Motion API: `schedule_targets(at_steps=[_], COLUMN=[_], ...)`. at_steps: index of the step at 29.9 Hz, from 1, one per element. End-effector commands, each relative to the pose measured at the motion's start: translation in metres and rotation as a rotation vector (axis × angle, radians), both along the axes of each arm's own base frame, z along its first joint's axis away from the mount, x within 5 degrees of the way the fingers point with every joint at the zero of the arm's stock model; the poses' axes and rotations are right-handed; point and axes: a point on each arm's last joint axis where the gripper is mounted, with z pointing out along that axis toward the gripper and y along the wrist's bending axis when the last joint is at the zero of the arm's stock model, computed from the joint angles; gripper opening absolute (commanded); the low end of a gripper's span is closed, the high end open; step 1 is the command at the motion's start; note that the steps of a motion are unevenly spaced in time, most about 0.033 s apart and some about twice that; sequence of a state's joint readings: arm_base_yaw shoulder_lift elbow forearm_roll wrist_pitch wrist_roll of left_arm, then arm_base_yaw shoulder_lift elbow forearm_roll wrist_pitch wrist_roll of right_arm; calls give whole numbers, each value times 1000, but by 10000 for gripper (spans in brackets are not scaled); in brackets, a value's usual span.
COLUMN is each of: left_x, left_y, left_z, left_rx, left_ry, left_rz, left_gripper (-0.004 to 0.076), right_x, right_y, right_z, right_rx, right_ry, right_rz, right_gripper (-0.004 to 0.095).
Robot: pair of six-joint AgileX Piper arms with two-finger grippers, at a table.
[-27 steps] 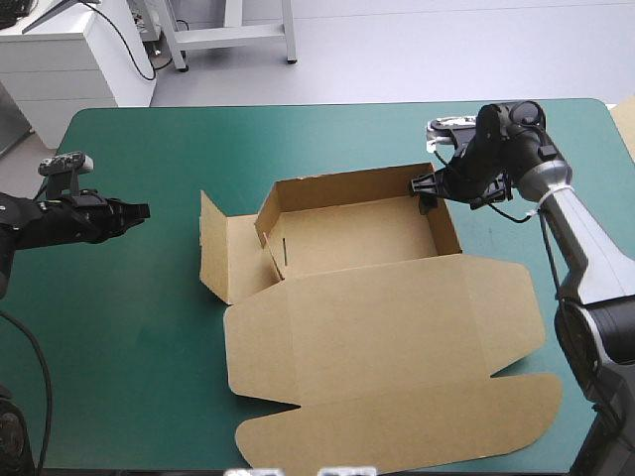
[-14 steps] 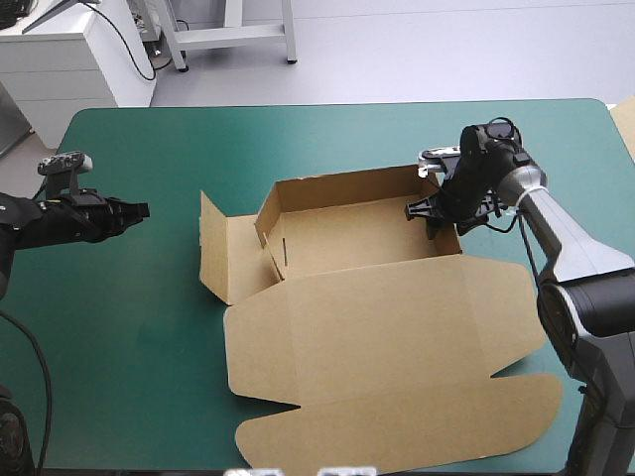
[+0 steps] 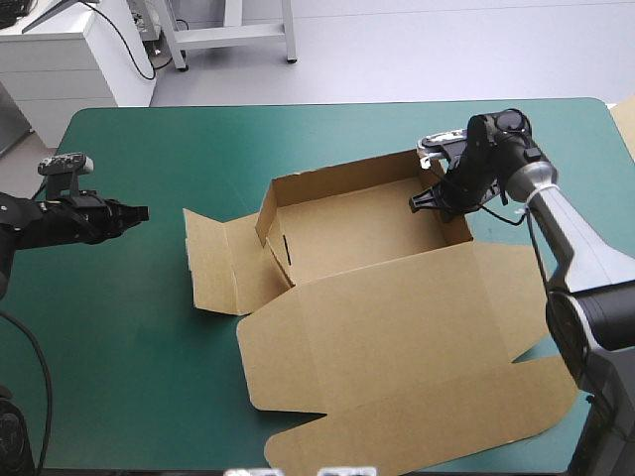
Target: Fold the box
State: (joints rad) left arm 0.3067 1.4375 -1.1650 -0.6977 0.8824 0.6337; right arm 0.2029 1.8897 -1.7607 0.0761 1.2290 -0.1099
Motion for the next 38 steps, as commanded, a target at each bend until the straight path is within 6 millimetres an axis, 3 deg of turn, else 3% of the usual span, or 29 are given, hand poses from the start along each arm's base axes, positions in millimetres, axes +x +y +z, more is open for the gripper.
schedule_targets(at_steps=[1, 9, 16, 22, 27, 32, 38], left_x=[-3, 0, 1, 10, 18, 18, 9], left_y=[-2, -1, 21, 10, -32, -81, -118], left_z=[22, 25, 34, 21, 20, 41, 57], left_rx=[-20, -40, -181, -215, -302, -589, -661], left_ry=[-92, -131, -210, -151, -128, -165, -159], left_rz=[29, 67, 208, 136, 9, -117, -294], left_gripper=[-8, -8, -8, -8, -8, -8, -8], right_x=[-37, -109, -147, -145, -130, -110, -96], right_y=[-9, -20, -21, -14, -12, -18, -20], right_z=[77, 158, 187, 190, 184, 173, 163], right_rx=[50, 150, 257, 338, 330, 229, 176], right_ry=[-188, -413, -491, -506, -516, -543, -523], right_rz=[1, -26, -25, -9, -22, -61, -82], right_gripper=[-20, -19, -19, -19, -19, -19, -19])
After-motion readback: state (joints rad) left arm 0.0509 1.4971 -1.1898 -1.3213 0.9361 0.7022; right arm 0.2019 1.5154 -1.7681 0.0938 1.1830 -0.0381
